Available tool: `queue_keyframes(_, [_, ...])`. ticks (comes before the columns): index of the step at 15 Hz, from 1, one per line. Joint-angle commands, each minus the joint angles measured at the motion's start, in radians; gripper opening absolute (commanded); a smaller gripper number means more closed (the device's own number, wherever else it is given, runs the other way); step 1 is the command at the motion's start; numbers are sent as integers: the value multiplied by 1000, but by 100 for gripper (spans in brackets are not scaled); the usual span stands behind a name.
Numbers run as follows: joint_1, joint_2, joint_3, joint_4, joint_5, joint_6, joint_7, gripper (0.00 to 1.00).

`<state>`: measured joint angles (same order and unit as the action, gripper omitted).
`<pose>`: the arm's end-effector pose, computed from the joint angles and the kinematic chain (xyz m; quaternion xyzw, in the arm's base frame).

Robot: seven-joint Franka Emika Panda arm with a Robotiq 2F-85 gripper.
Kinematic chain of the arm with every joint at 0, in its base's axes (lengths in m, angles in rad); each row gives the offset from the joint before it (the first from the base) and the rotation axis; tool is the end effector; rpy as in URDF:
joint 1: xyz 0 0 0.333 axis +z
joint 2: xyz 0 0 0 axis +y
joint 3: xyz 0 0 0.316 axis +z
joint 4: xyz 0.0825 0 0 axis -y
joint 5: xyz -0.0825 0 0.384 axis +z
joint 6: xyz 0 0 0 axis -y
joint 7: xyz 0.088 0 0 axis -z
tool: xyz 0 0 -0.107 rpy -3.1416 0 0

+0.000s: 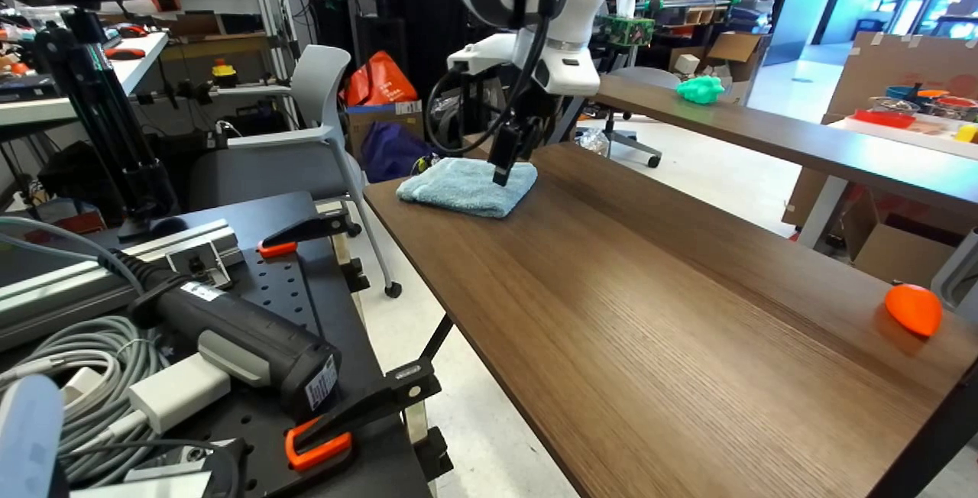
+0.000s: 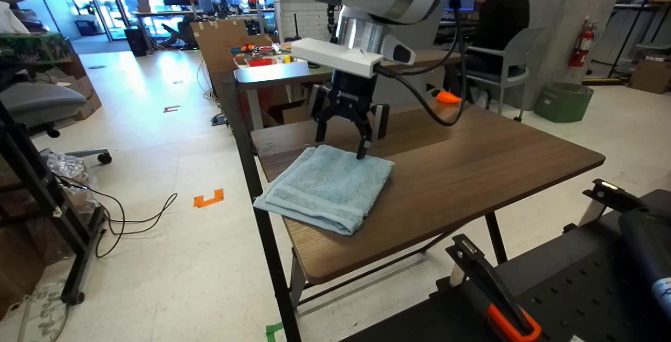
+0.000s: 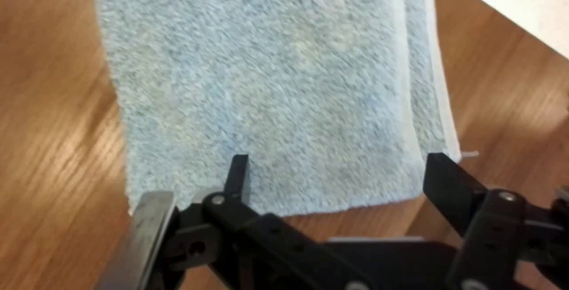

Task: Use towel to wipe the table

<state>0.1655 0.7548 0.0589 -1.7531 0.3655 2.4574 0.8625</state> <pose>0.6373 0.1427 0.1354 -0.8827 0.4505 0.0904 0.0989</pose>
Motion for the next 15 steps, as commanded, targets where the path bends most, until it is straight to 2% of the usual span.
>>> queue_keyframes(1, [-41, 126, 0, 208, 66, -78, 100, 100])
queue_keyframes(4, [-61, 144, 7, 259, 77, -103, 155, 100])
queue_keyframes(6, [-52, 95, 1, 224, 61, -112, 173, 100])
queue_keyframes(10, [11, -6, -29, 140, 4, -92, 219, 100])
queue_keyframes(15, [113, 32, -76, 139, -119, -76, 378, 100])
